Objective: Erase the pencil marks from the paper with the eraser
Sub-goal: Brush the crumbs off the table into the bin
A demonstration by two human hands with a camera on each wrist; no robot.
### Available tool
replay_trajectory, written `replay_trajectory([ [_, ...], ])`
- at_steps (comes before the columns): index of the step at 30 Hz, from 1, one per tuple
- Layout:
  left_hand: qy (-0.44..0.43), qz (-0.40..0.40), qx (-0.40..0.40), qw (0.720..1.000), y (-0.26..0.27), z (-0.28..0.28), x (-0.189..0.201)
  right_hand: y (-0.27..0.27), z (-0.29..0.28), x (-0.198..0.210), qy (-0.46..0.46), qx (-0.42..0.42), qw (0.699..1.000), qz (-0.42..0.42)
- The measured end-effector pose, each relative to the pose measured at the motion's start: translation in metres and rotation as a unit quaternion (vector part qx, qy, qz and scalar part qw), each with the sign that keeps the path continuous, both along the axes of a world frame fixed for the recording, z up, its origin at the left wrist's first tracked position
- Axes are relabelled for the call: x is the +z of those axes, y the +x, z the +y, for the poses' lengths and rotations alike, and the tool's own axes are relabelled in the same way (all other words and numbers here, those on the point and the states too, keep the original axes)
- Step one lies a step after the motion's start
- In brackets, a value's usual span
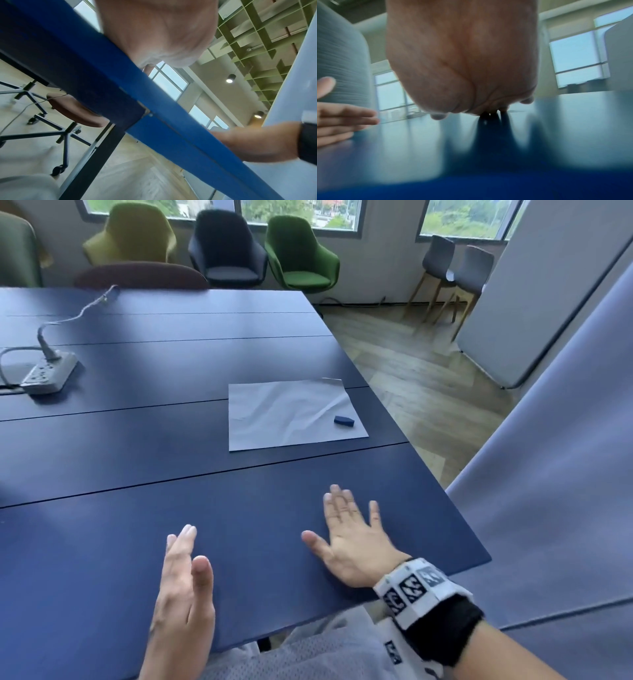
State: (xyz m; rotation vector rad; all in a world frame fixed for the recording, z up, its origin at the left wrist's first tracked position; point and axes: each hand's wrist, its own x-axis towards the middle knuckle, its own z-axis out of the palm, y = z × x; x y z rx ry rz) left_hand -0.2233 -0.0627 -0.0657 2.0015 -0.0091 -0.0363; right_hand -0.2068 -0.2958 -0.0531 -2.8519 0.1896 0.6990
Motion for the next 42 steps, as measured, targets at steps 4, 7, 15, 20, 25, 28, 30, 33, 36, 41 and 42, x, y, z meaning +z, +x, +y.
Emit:
replay_trajectory([
  [4,0.066,0.039,-0.090,0.993,0.004,0.016,0.005,-0.028,-0.050,0.004,0.005,-0.088,0.996,-0.011],
  [7,0.170,0.054,-0.191,0.965,0.013,0.020,0.022,-0.048,-0.080,0.001,0.061,-0.136,0.985,-0.090],
  [15,0.456,0.055,-0.309,0.833,0.086,-0.039,0.041,-0.083,-0.126,-0.036,0.050,-0.239,0.947,-0.210],
  [20,0.511,0.071,-0.333,0.789,0.084,-0.099,0.013,-0.084,-0.122,-0.042,0.024,-0.238,0.942,-0.236],
  [25,0.494,0.063,-0.361,0.789,0.063,-0.169,0.004,-0.084,-0.120,-0.046,0.048,-0.248,0.938,-0.238],
  [28,0.476,0.044,-0.383,0.791,0.050,-0.215,0.001,-0.086,-0.121,-0.047,0.058,-0.238,0.938,-0.246],
  [30,0.455,0.020,-0.412,0.789,0.037,-0.249,0.000,-0.087,-0.124,-0.047,0.074,-0.235,0.934,-0.259],
  [33,0.372,0.060,-0.448,0.811,0.029,-0.282,0.003,-0.091,-0.126,-0.040,0.153,-0.254,0.916,-0.271],
  [36,0.161,0.168,-0.424,0.875,0.035,-0.283,0.019,-0.097,-0.128,-0.044,0.146,-0.228,0.922,-0.278],
  [41,-0.017,0.211,-0.267,0.940,0.059,-0.238,0.057,-0.087,-0.078,-0.051,0.048,-0.009,0.947,-0.319],
  [42,-0.024,0.205,-0.240,0.948,0.066,-0.228,0.060,-0.081,-0.056,-0.053,0.037,0.042,0.946,-0.318],
])
